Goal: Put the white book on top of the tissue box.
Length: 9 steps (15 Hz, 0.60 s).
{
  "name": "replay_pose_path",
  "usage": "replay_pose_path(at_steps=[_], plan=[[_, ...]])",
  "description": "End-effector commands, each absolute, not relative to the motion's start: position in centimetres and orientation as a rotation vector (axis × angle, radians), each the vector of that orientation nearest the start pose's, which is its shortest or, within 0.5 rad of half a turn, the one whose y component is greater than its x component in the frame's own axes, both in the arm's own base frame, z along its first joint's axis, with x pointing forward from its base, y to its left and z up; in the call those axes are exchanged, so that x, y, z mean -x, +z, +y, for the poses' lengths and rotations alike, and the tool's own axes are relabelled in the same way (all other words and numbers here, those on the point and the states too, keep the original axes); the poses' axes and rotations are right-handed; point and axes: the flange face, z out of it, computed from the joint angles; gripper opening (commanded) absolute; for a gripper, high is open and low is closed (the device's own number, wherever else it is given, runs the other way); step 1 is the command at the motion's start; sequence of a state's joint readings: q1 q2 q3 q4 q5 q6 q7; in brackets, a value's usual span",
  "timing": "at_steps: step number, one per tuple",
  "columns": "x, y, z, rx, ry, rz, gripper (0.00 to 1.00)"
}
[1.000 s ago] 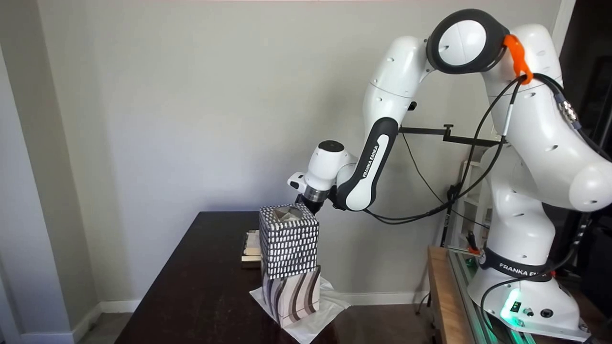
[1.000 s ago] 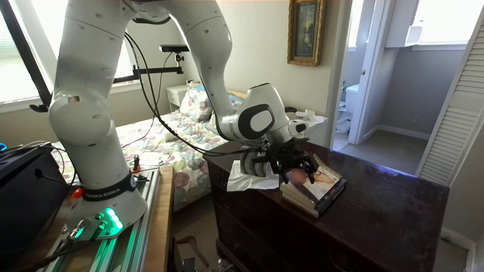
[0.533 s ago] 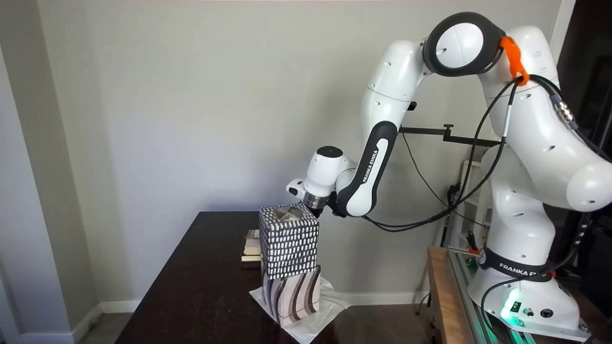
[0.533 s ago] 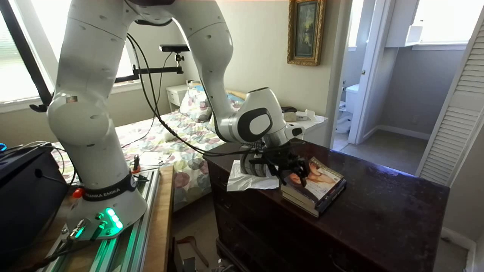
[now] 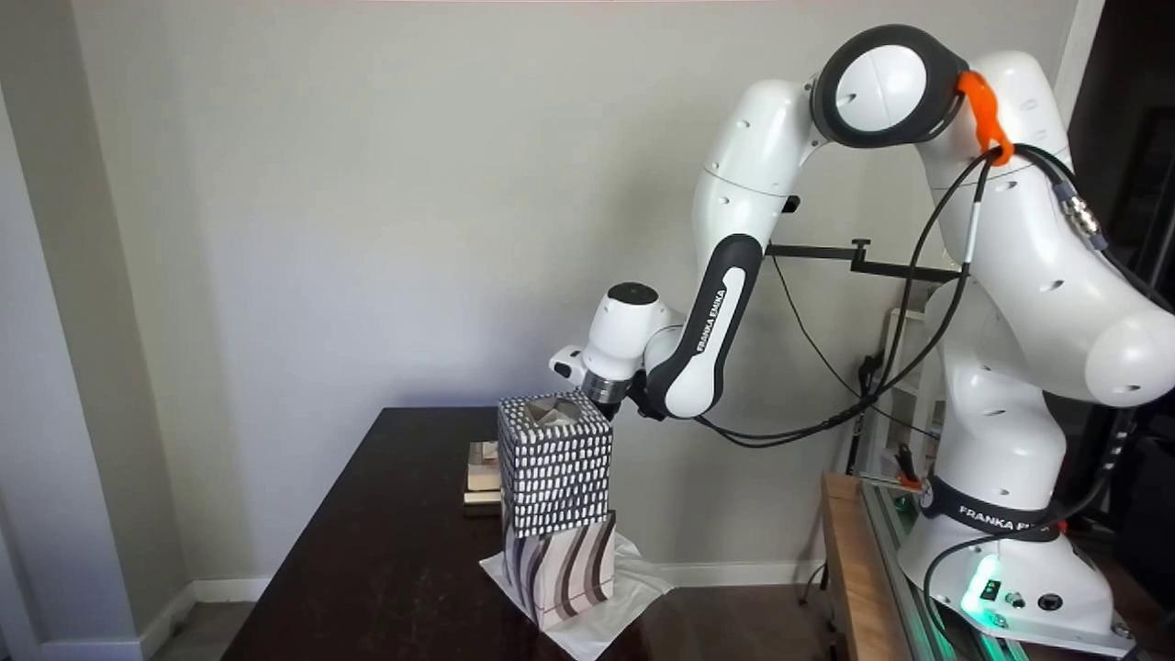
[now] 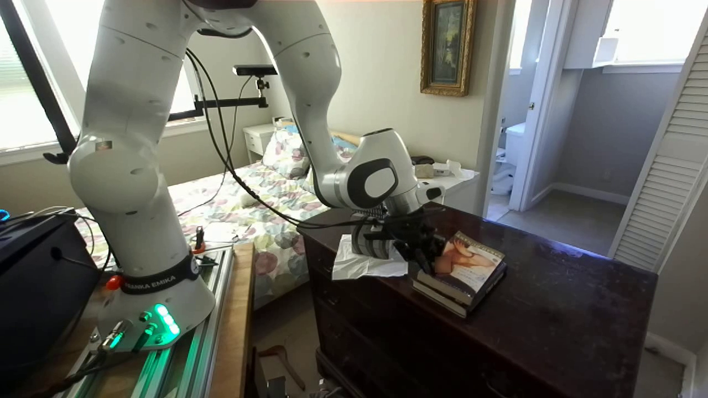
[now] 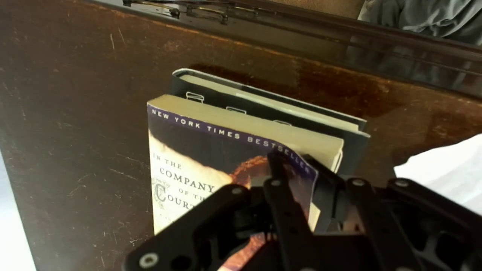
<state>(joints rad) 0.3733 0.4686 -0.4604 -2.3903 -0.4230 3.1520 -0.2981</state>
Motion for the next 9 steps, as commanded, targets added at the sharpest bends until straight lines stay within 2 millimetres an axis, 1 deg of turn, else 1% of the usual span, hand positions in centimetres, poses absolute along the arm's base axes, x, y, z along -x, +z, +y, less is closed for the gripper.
replay_pose_path(at_steps=[1,5,7,9], plan=[[-52.2,16.7,-1.9,3.211,-0.43,-1.167,0.0],[-52.2,17.0,-1.9,3.208,-0.437,-1.166,0.01],[-52.2,17.9,-2.0,3.21,-0.454,-1.145,0.01],[-52.3,19.3,-2.2,3.218,-0.476,-1.117,0.01]])
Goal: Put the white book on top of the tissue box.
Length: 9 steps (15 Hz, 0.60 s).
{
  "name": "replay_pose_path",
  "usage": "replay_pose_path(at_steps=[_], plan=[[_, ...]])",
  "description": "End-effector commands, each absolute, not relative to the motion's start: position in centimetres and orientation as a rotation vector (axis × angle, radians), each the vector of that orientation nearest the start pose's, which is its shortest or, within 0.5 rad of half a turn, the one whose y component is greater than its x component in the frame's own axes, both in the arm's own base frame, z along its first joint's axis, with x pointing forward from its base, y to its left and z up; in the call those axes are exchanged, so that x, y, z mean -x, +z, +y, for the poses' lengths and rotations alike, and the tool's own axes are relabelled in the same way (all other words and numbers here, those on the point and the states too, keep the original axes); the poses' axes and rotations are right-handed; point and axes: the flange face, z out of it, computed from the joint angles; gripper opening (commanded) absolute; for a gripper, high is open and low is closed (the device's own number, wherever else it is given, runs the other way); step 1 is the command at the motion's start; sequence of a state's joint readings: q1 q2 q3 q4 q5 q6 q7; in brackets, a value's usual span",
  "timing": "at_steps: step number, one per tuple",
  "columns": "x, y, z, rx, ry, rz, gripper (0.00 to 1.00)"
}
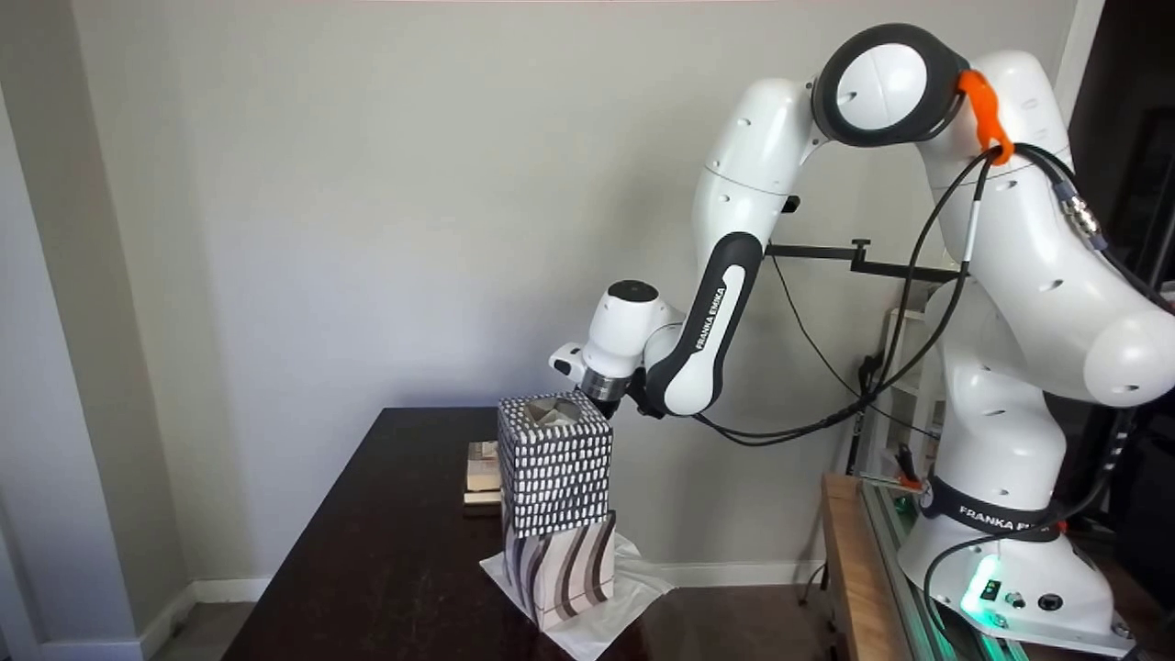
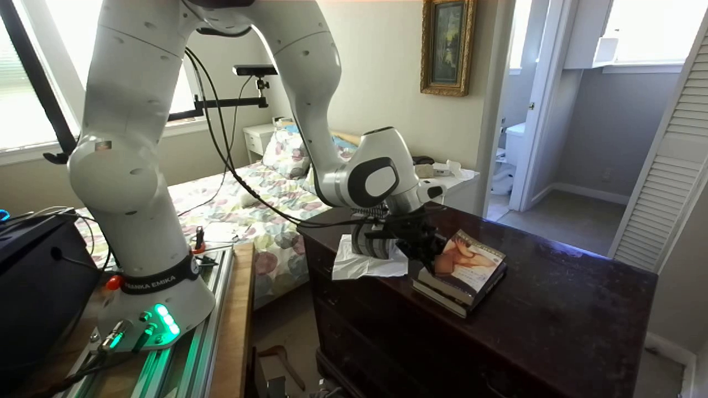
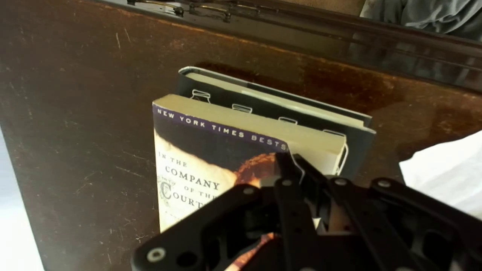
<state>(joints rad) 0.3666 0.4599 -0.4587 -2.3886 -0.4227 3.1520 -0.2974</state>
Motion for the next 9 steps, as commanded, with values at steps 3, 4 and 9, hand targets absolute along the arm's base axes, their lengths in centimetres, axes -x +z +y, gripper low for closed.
replay_pose_path(at_steps=[3,4,9], plan=[[-52.7,22.1,-2.8,3.233,-0.537,-1.073,0.01],[-52.8,23.2,-3.1,3.238,-0.558,-1.061,0.01],[-53.8,27.5,-3.8,3.274,-0.596,-1.028,0.01]])
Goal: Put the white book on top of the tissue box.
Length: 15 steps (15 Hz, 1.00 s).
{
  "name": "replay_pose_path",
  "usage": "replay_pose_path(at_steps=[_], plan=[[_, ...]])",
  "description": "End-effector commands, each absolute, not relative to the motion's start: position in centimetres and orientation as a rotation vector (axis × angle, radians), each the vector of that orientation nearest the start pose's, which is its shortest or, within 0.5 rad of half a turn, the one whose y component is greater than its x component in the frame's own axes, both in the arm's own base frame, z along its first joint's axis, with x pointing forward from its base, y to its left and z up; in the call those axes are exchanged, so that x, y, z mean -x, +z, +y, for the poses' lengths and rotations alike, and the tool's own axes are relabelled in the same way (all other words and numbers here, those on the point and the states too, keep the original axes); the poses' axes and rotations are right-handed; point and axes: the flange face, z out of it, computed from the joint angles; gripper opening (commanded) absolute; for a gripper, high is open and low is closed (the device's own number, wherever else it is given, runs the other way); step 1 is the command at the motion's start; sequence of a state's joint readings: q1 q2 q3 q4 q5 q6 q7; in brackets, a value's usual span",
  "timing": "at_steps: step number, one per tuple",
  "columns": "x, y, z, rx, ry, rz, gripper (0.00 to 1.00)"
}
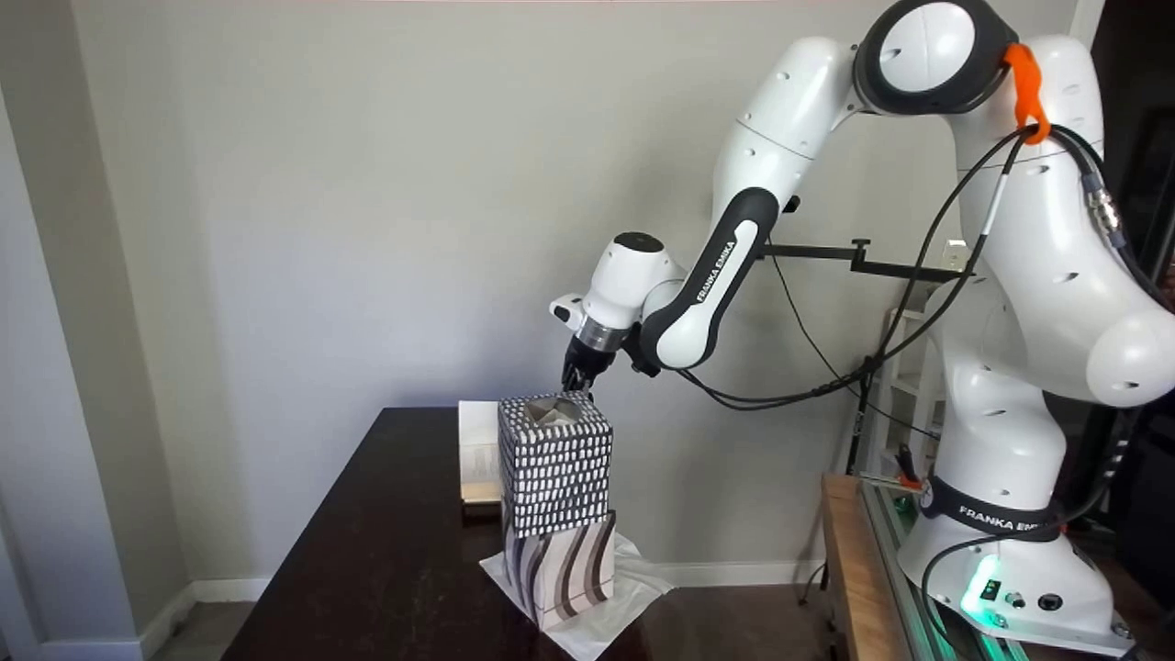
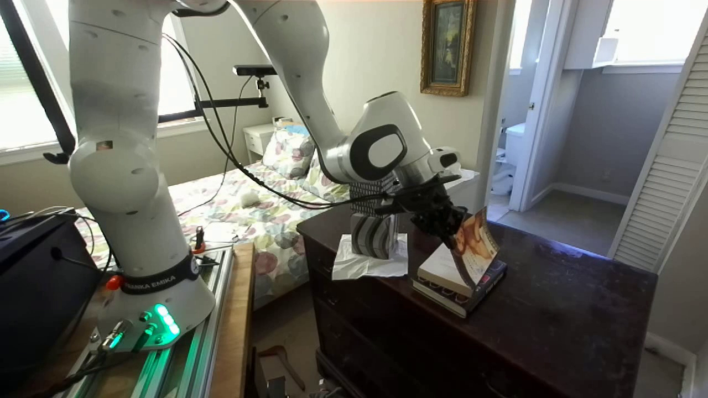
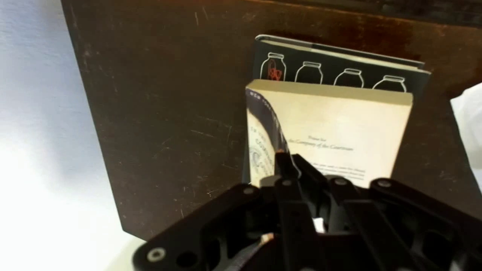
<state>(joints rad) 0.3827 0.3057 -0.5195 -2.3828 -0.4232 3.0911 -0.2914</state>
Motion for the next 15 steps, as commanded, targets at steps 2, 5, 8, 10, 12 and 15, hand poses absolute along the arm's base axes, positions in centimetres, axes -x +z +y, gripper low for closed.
replay_pose_path(at_steps=[2,5,8,10,12,15], plan=[[-54.2,28.5,-3.9,3.289,-0.597,-1.019,0.01],[-54.7,29.3,-4.0,3.31,-0.593,-1.004,0.01],[-55.1,30.2,-3.9,3.327,-0.599,-0.992,0.01],[-55.5,31.3,-3.8,3.343,-0.612,-0.976,0.01],[-55.9,32.6,-3.7,3.36,-0.624,-0.954,0.01],[-56.4,34.3,-3.0,3.382,-0.611,-0.946,0.01]])
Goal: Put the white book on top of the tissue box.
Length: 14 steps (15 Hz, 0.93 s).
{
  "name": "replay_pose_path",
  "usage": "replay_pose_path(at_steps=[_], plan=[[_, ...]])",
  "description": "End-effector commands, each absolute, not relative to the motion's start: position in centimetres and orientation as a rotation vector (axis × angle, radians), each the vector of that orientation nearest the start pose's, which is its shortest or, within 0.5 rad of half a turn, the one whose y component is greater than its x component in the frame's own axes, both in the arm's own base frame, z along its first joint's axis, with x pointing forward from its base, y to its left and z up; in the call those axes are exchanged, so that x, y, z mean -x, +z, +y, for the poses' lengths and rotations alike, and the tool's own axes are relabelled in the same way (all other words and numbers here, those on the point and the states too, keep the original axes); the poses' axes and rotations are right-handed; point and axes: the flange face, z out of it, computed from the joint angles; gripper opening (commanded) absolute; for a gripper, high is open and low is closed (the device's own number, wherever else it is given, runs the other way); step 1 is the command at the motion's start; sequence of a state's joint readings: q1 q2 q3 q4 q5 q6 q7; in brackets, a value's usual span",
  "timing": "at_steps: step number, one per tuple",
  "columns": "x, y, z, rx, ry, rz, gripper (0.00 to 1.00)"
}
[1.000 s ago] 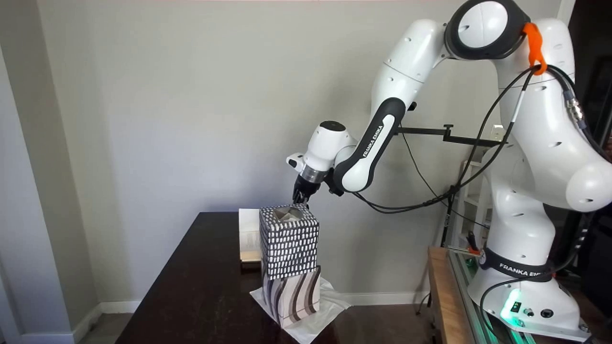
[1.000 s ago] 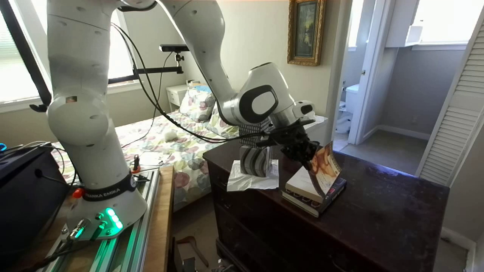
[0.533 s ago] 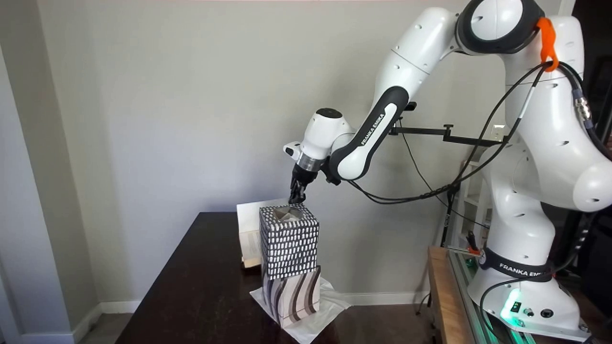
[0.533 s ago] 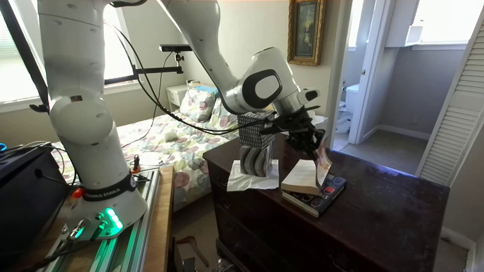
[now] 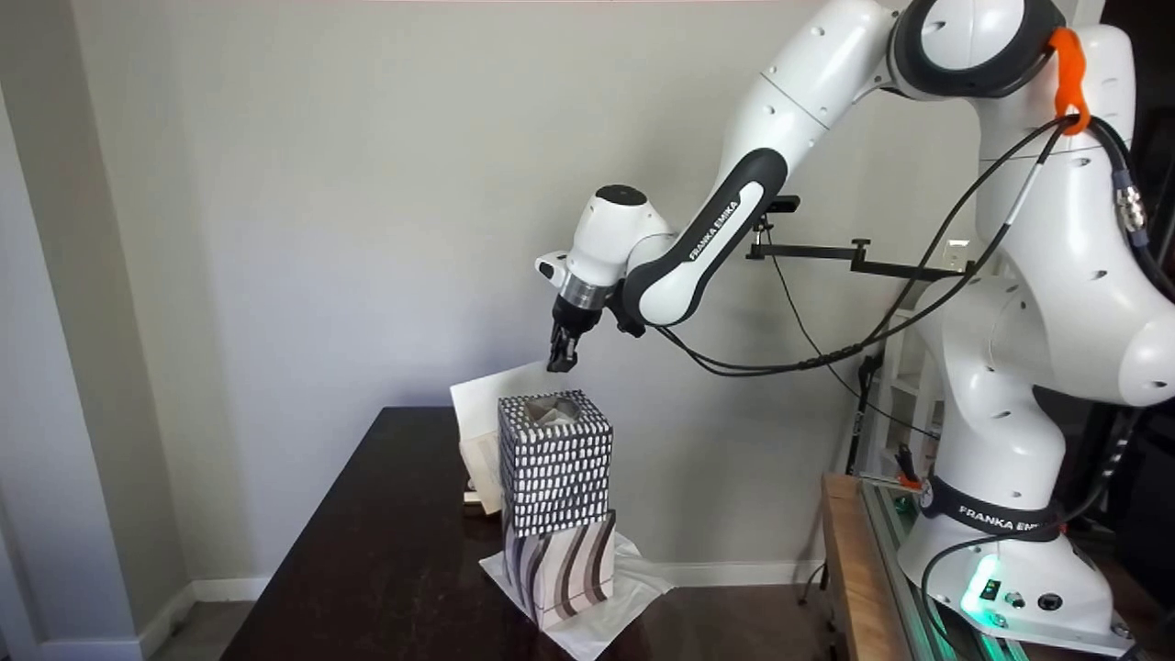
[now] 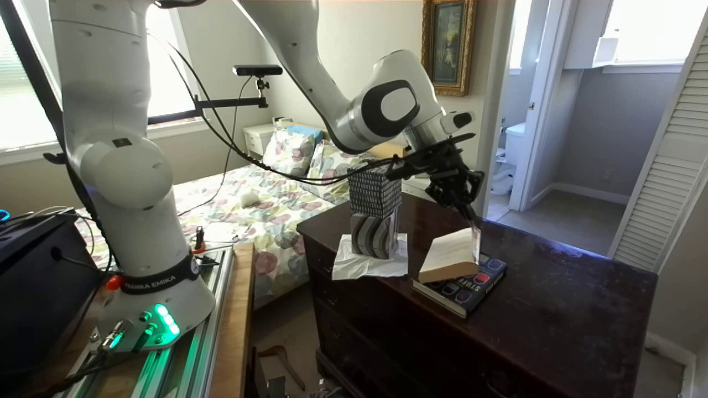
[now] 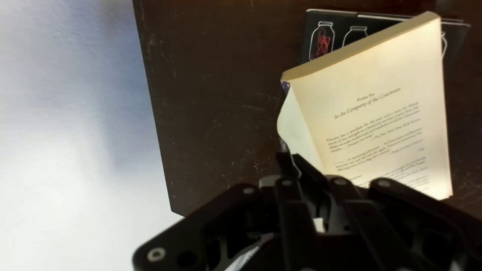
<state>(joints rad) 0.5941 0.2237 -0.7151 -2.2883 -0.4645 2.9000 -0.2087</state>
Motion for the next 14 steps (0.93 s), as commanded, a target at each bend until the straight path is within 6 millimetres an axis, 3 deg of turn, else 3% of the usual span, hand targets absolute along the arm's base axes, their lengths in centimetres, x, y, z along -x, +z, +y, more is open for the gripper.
replay_pose_path(at_steps=[1,4,10,14], plan=[[-56.6,34.8,-2.7,3.387,-0.609,-0.937,0.01],[-56.8,36.4,-1.7,3.395,-0.598,-0.891,0.01],[-56.8,41.8,0.3,3.459,-0.637,-0.842,0.01],[-56.4,43.7,1.5,3.459,-0.622,-0.836,0.01]])
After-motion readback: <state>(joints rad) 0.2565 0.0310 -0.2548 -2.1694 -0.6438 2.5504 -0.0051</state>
